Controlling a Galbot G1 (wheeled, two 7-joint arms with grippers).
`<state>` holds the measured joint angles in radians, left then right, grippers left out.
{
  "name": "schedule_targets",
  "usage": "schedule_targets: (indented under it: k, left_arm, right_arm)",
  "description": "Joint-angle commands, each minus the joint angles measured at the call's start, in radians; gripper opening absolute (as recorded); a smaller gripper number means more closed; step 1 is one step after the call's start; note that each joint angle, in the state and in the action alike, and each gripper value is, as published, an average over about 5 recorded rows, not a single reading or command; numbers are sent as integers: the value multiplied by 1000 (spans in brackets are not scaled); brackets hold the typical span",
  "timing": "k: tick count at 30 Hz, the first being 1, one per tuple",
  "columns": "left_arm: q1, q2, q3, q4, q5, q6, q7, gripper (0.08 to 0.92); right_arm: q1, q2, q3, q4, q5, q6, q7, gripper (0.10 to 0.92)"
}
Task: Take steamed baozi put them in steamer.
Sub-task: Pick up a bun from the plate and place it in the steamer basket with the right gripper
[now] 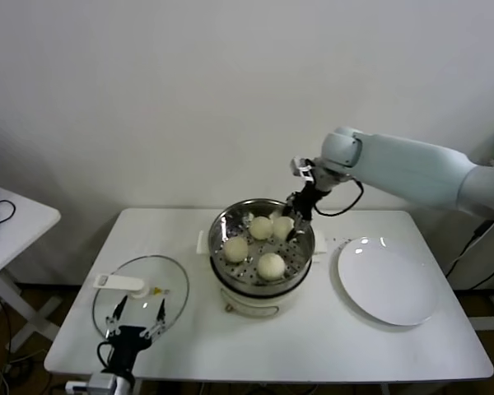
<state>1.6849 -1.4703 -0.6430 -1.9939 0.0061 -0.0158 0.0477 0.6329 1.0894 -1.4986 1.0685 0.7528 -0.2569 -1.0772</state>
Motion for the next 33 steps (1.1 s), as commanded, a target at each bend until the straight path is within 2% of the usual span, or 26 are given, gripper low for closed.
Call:
schedule_targets:
  k: [1,15,33]
  left_arm:
    - [7,4,-3,7,-18,-4,0,823]
    - [3,2,-6,11,-30,-5,1,823]
    - [-1,3,-7,16,-32,-5,2,823]
  right_arm:
    - [-29,37,-43,-40,-30,-4,5,711]
    - [-62,63,-37,-96,-102,9,-8,713]
    - [-80,86,-31,-105,-124,16,-9,712]
